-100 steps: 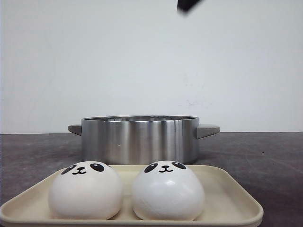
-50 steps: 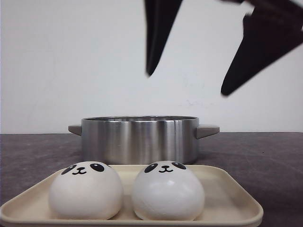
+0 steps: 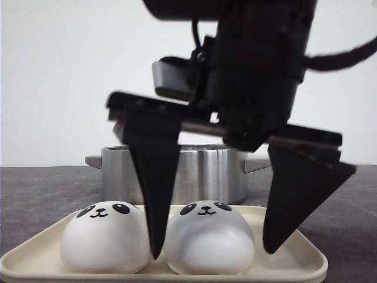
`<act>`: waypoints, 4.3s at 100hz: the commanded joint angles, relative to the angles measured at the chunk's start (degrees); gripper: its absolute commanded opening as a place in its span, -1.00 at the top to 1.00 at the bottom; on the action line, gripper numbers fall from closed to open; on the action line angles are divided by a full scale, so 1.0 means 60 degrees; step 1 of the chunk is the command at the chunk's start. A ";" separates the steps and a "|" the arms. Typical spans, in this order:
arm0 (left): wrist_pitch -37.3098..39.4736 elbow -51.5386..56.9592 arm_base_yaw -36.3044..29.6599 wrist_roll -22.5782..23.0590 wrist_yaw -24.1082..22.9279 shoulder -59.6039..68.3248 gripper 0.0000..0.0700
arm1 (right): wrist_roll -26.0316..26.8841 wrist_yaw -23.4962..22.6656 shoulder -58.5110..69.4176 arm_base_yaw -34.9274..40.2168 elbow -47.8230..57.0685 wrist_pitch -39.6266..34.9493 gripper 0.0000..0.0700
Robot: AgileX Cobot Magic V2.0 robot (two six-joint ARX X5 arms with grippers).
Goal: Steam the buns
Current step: 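Lower the right gripper onto the bun nearest it and close, then lift the bun with the right gripper and carry it into the pot, then open the right gripper to release the bun and withdraw, then lower the left gripper onto the last panda bun and close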
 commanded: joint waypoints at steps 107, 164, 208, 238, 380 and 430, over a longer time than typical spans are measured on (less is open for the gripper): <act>-0.0102 0.0135 -0.0073 0.0259 -0.0051 0.0044 -1.00 | -0.0346 0.0193 -0.0659 -0.0138 0.0576 0.0069 1.00; 0.0517 0.0135 -0.0073 0.0321 -0.0058 0.0073 -1.00 | -0.3191 0.2186 -0.0747 -0.1993 0.5508 -0.0776 1.00; 0.0375 0.0135 -0.0073 0.0317 -0.0109 0.0120 -1.00 | -0.4116 0.0561 0.2918 -0.3934 0.5508 -0.0302 1.00; 0.0029 0.0135 -0.0073 0.0321 -0.0280 0.0233 -1.00 | -0.4207 0.0601 0.3563 -0.4091 0.5508 -0.0164 0.10; 0.2965 -0.6776 -0.0874 -0.2040 0.1636 0.2342 -1.00 | -0.5147 0.3887 -0.4029 -0.1483 0.7155 -0.2379 0.99; 0.4630 -0.6863 -0.2473 -0.3264 0.1268 0.5872 -1.00 | -0.5147 0.3876 -0.4156 -0.1483 0.7151 -0.2914 0.99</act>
